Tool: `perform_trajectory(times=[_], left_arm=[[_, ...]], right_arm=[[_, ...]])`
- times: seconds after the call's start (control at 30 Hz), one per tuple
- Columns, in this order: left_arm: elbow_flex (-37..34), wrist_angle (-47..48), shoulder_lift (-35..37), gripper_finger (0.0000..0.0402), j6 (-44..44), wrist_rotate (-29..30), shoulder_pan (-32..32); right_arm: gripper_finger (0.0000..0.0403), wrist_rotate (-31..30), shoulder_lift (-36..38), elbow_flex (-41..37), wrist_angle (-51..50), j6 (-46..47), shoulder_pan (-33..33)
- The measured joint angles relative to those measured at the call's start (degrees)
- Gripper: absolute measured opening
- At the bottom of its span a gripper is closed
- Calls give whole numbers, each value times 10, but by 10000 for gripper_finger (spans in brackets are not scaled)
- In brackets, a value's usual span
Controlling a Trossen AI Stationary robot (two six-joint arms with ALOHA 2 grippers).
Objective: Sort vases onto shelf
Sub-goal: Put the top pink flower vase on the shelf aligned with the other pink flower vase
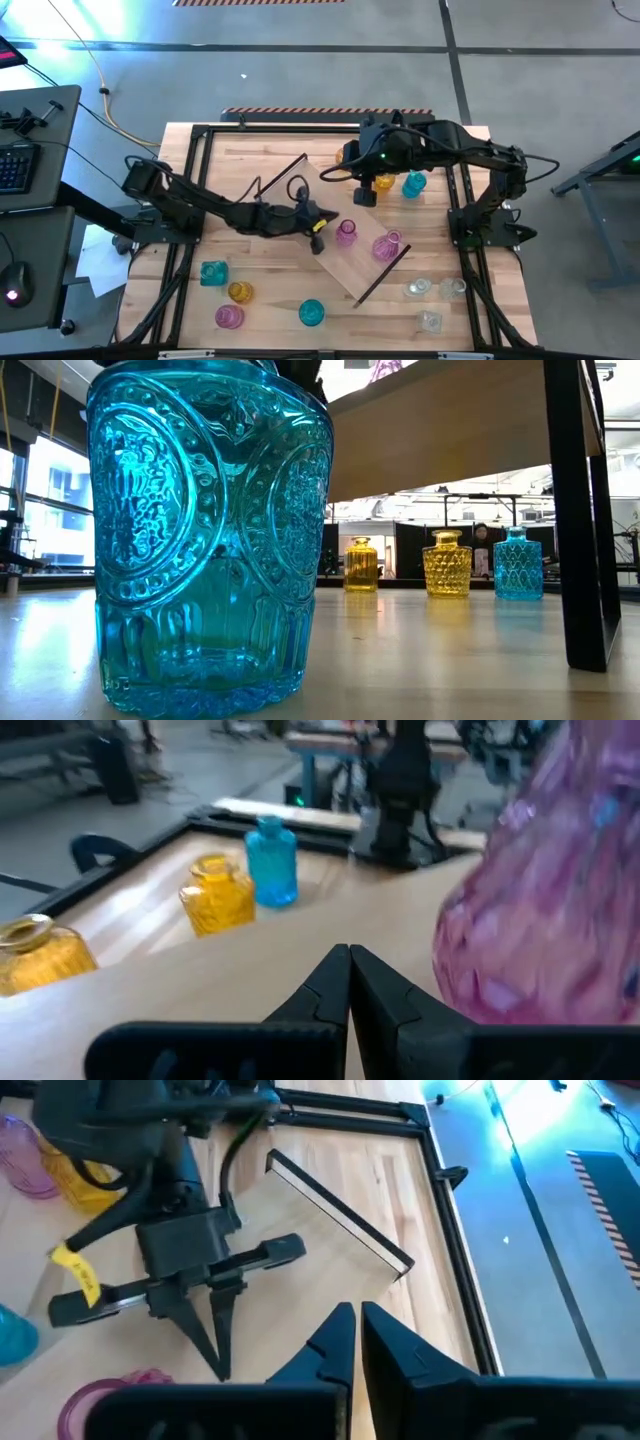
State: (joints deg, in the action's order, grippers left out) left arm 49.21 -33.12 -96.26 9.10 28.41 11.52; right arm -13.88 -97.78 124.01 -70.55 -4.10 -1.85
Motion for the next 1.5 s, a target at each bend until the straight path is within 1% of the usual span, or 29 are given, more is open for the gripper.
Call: perform_trajectory(times=[0.13,0.3,0.47,0.73,1.03,1.3,1.47,1.5], left_arm=[[0,-43,-20,0,13,33,14],[6,-48,-32,0,18,89,33],[16,-64,-45,0,24,97,37],[17,-80,-61,0,28,36,39],[17,-104,-61,0,28,-24,45],[17,-106,-61,0,28,-31,54],[30,-103,-61,0,33,-72,55],[35,-102,-61,0,33,-73,57]], right_arm=[[1,-22,0,0,-1,-3,0],[0,-23,0,0,-5,-8,0],[0,-23,0,0,-4,-9,-1],[0,-23,0,0,-4,-4,-16],[0,-23,0,0,-4,6,-21],[0,-24,0,0,-4,6,-21],[0,-24,0,0,-4,6,-21],[0,-24,0,0,-4,6,-21]])
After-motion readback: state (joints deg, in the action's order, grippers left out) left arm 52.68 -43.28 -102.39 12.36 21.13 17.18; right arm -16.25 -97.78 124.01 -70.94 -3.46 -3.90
